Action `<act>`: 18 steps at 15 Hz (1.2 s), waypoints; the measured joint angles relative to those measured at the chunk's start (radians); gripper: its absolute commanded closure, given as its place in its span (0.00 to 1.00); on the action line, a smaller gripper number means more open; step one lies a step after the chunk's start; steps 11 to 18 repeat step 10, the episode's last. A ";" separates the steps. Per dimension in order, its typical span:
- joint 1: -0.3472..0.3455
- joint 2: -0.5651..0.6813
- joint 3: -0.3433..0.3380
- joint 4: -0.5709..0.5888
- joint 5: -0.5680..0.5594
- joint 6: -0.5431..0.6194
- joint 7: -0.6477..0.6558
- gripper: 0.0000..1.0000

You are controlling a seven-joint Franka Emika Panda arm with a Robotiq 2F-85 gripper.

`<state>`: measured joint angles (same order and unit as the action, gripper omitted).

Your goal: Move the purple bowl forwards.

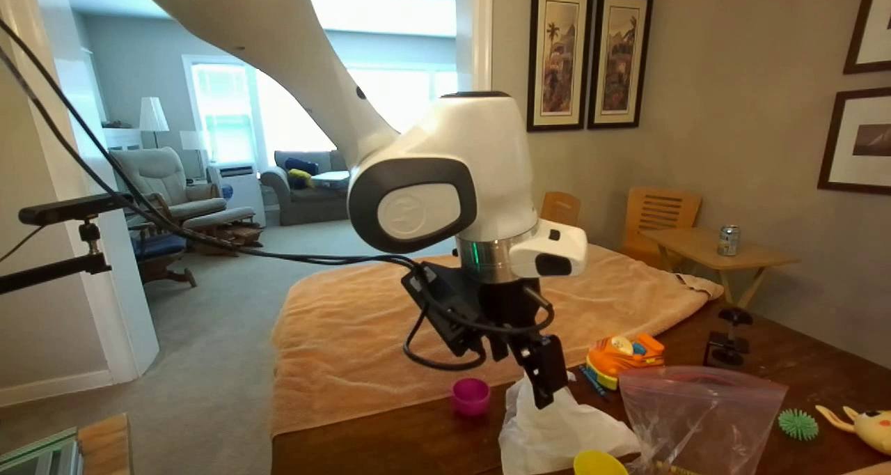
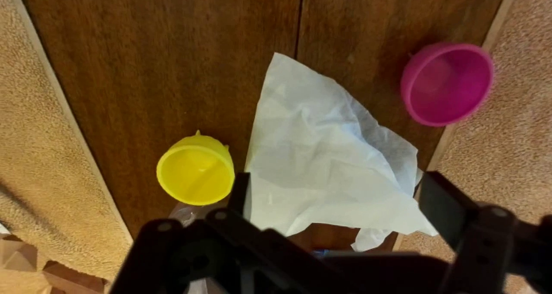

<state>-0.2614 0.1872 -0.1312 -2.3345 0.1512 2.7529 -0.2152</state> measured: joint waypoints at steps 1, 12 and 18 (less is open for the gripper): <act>0.000 0.000 -0.002 0.001 0.000 0.000 0.002 0.00; 0.000 0.000 -0.003 0.009 0.000 0.000 0.022 0.00; 0.000 0.000 -0.003 0.009 0.000 0.000 0.022 0.00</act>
